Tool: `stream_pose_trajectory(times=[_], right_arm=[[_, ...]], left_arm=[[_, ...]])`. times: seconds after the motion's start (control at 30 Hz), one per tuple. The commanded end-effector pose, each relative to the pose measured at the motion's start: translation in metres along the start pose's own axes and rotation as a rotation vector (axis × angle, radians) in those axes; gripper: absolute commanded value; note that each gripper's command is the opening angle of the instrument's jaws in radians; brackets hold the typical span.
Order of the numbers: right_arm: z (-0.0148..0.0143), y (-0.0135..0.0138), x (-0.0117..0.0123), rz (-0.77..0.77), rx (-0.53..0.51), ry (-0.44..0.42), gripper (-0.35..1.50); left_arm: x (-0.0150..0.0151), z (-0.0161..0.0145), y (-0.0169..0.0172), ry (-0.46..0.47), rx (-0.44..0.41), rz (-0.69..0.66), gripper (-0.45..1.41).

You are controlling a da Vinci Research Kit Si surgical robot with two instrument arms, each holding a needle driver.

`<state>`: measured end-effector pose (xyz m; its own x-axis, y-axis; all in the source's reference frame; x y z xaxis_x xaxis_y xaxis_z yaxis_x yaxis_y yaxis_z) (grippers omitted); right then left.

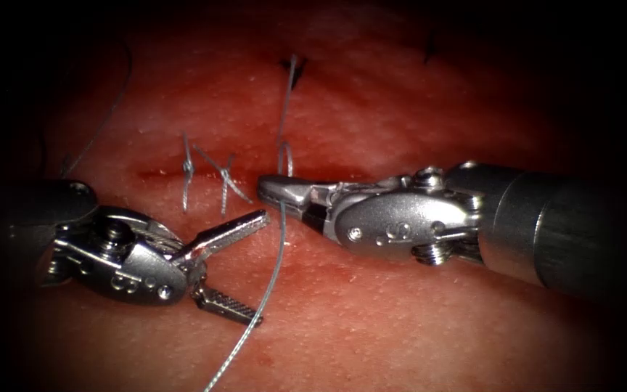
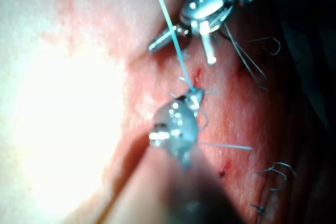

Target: Wound Closure

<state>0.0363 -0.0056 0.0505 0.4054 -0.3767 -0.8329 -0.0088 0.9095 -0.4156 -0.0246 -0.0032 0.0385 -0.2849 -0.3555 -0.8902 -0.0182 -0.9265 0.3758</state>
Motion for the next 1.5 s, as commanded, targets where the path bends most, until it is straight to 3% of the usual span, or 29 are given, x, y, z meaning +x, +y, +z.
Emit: stream_pose_trajectory(times=[0.03, 0.23, 0.4, 0.53, 0.8, 0.93, 0.97, 1.0, 1.17, 1.43, 1.47, 1.5], right_arm=[[0.0008, 0.0004, -0.0010, 0.010, -0.002, -0.008, -0.35], [0.0004, 0.0004, -0.0023, 0.067, -0.022, -0.016, -0.35], [0.0000, 0.0006, -0.0028, 0.092, -0.027, -0.012, -0.35], [0.0001, 0.0006, -0.0031, 0.109, -0.029, -0.012, -0.35], [-0.0001, 0.0006, -0.0036, 0.124, -0.027, -0.014, -0.35], [0.0000, 0.0005, -0.0036, 0.124, -0.028, -0.014, -0.35], [0.0000, 0.0005, -0.0036, 0.124, -0.028, -0.014, -0.35], [0.0000, 0.0004, -0.0035, 0.124, -0.028, -0.014, -0.35], [-0.0003, 0.0004, -0.0029, 0.136, -0.020, -0.012, -0.35], [-0.0017, 0.0004, -0.0001, 0.248, 0.129, -0.036, -0.35], [-0.0018, 0.0008, 0.0003, 0.270, 0.132, -0.038, -0.23], [-0.0020, 0.0013, 0.0004, 0.287, 0.134, -0.038, 0.17]], left_arm=[[-0.0001, 0.0008, 0.0002, 0.005, -0.001, 0.008, 0.84], [0.0015, 0.0006, 0.0022, 0.034, -0.009, 0.056, 0.68], [0.0029, 0.0001, 0.0027, 0.054, -0.016, 0.080, 0.68], [0.0041, 0.0001, 0.0031, 0.075, -0.021, 0.098, 0.47], [0.0063, -0.0003, 0.0037, 0.111, -0.029, 0.129, 0.46], [0.0064, -0.0003, 0.0035, 0.129, -0.033, 0.136, 0.12], [0.0063, -0.0003, 0.0035, 0.127, -0.033, 0.136, -0.06], [0.0062, -0.0003, 0.0033, 0.117, -0.030, 0.135, -0.45], [0.0046, -0.0010, 0.0014, 0.006, 0.027, 0.125, -0.45], [0.0009, -0.0045, -0.0008, -0.152, 0.150, 0.094, -0.45], [0.0006, -0.0050, -0.0009, -0.166, 0.154, 0.092, -0.45], [0.0003, -0.0056, -0.0010, -0.180, 0.164, 0.090, -0.45]])
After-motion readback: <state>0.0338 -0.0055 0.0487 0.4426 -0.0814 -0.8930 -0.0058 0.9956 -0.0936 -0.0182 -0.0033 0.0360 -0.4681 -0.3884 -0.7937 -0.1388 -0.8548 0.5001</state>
